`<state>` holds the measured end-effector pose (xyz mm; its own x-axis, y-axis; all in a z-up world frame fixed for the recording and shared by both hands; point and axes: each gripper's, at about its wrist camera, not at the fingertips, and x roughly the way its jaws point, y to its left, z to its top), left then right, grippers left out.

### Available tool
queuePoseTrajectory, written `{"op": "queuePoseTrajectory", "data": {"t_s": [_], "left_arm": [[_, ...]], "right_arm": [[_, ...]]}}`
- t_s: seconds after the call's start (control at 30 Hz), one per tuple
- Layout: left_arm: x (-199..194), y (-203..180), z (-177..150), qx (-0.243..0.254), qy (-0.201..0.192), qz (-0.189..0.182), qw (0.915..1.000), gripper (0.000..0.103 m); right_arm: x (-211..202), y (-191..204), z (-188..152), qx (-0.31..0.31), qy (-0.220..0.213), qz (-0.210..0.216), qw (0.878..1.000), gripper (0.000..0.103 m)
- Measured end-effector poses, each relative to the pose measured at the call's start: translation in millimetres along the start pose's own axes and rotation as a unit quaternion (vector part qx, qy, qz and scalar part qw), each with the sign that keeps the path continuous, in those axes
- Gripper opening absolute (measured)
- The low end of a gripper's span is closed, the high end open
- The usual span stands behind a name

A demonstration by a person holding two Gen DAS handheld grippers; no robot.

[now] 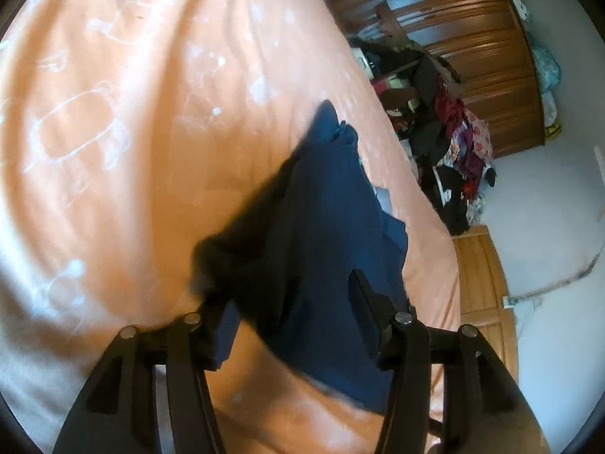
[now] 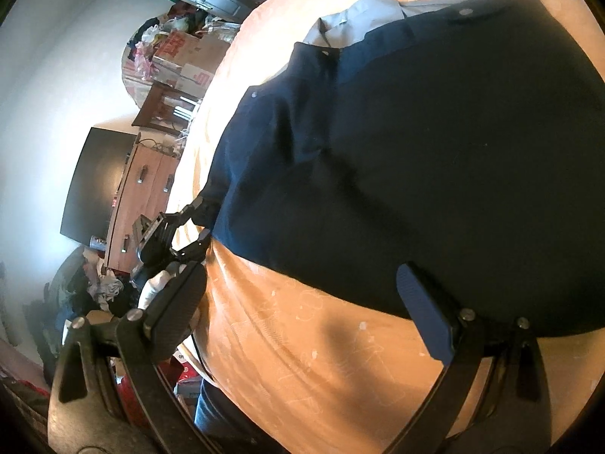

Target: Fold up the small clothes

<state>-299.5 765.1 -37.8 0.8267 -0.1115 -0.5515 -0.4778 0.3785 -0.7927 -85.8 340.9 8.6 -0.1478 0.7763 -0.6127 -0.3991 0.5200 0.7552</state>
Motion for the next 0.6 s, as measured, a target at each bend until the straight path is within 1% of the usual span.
{"op": "queuePoseTrajectory", "data": {"t_s": [0.07,0.13,0.2,0.23,0.27,0.3,0.33,0.37,0.43,0.47,0.53,0.6], "left_arm": [[5.4,-5.5,1.0,0.014,-0.007,0.003,0.9999,0.066],[14.0,-18.7,3.7,0.041,-0.015,0.013,0.9990,0.078],[25.0,-34.5,5.5,0.084,-0.017,0.017,0.9961,0.079],[30.6,-41.1,5.7,0.104,-0.018,0.017,0.9943,0.070],[36.0,-49.2,4.3,0.131,-0.023,0.026,0.9908,0.059],[38.4,-54.3,2.6,0.147,-0.026,0.036,0.9881,0.036],[39.2,-60.1,0.1,0.167,-0.033,0.042,0.9846,0.027],[38.0,-66.4,-3.5,0.189,-0.042,0.044,0.9802,0.024],[36.2,-76.4,-11.7,0.223,-0.058,0.054,0.9715,0.024],[36.5,-79.3,-15.9,0.239,-0.064,0.063,0.9667,0.024],[38.9,-83.5,-23.6,0.264,-0.072,0.079,0.9587,0.023],[41.7,-88.1,-29.5,0.286,-0.077,0.093,0.9505,0.023]], "right_arm": [[0.3,2.0,0.1,0.000,-0.005,-0.003,1.000,0.100],[1.8,12.4,5.0,-0.009,-0.009,-0.001,1.000,0.100],[4.7,29.5,14.7,-0.028,-0.010,0.001,1.000,0.100],[6.3,39.5,21.7,-0.037,-0.011,0.000,0.999,0.100],[8.5,50.6,29.5,-0.048,-0.011,0.000,0.999,0.100],[10.9,59.5,36.1,-0.057,-0.009,0.000,0.998,0.100],[17.1,73.6,49.7,-0.073,-0.003,-0.001,0.997,0.100],[22.6,81.7,59.3,-0.082,0.003,-0.003,0.997,0.100],[44.1,106.0,90.1,-0.109,0.020,-0.016,0.994,0.100],[63.0,124.5,111.2,-0.135,0.033,-0.036,0.990,0.100],[100.4,151.7,139.4,-0.173,0.060,-0.066,0.981,0.100],[145.8,174.8,161.1,-0.197,0.086,-0.108,0.971,0.099]]}}
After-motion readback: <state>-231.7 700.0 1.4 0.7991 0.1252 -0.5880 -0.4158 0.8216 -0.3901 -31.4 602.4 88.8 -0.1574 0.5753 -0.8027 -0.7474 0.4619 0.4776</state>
